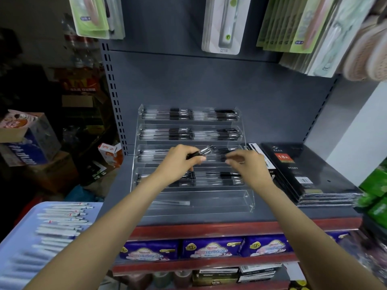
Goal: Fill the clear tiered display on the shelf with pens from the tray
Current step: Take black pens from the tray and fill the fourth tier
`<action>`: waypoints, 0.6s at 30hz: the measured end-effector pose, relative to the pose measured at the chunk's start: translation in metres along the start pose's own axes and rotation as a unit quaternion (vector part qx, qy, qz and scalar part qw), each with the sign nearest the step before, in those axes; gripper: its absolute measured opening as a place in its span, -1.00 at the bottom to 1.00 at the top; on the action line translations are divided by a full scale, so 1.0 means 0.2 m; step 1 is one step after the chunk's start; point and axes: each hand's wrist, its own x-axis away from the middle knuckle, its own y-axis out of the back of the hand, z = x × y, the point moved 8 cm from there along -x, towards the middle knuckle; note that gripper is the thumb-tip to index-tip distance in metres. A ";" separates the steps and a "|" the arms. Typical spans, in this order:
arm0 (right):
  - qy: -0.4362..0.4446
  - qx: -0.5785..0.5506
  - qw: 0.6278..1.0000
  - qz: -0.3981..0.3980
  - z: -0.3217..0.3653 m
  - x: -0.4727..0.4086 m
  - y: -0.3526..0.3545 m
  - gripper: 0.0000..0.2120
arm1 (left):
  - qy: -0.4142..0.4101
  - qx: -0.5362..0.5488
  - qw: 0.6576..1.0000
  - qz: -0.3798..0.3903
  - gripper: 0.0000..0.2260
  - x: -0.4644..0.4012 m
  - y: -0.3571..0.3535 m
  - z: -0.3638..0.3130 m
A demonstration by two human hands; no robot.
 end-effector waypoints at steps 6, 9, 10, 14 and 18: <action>-0.004 -0.268 0.960 0.076 0.16 0.02 0.00 -0.87 | -0.024 -0.001 0.999 0.043 -0.84 -0.01 -0.08 -0.09; -0.021 -0.260 0.964 0.050 0.09 0.02 0.03 -0.90 | -0.009 -0.007 0.999 0.045 -0.80 -0.01 -0.05 -0.04; -0.030 -0.261 0.964 0.036 0.06 0.03 0.05 -0.90 | 0.002 -0.007 0.999 0.043 -0.80 -0.01 -0.02 0.00; -0.038 -0.214 0.976 0.011 -0.01 0.03 0.11 -0.91 | 0.038 0.010 0.999 0.018 -0.85 0.00 0.07 0.09; 0.039 -0.059 0.997 0.025 0.08 0.02 0.04 -0.89 | 0.035 0.013 0.999 0.014 -0.85 0.00 0.01 0.07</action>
